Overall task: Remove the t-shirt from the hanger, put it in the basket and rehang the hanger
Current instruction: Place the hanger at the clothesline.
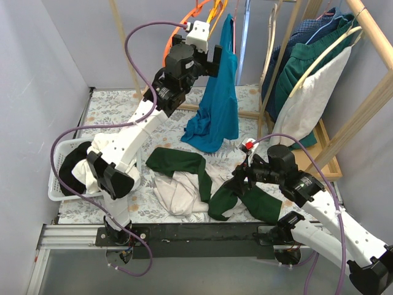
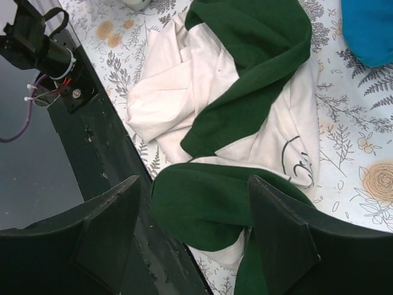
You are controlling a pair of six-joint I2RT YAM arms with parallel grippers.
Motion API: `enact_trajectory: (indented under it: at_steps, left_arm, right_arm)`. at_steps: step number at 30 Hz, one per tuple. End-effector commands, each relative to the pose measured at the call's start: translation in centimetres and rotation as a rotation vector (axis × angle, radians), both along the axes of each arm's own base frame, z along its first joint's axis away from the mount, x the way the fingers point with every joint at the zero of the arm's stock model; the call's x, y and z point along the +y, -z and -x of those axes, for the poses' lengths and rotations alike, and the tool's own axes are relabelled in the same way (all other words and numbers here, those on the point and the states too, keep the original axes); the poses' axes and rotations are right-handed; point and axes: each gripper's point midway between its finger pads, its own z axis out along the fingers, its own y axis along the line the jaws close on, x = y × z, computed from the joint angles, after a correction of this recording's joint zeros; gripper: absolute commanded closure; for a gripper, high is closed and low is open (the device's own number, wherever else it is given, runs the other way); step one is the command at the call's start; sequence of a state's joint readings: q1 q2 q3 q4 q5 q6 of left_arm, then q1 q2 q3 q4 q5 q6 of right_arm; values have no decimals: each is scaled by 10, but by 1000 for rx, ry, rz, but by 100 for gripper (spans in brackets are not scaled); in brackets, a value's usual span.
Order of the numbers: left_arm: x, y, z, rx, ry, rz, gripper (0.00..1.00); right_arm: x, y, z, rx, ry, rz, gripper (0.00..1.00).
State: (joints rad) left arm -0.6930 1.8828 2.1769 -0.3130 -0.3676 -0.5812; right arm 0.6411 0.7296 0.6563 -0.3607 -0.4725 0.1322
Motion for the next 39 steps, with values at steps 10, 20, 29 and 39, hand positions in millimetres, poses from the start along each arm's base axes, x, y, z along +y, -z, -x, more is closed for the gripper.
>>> enact_trajectory:
  at_steps: [10, 20, 29, 39]
  left_arm:
    - [96, 4, 162, 90, 115, 262, 2]
    - [69, 215, 224, 619, 244, 263, 2]
    - [49, 273, 253, 748, 307, 232, 2]
    - [9, 350, 278, 805, 210, 136, 2]
  right_arm:
    - [-30, -10, -41, 34, 327, 128, 22]
    - [-48, -26, -51, 0, 460, 134, 22]
    - [-60, -16, -46, 35, 515, 168, 17]
    - [-66, -14, -46, 45, 552, 172, 15]
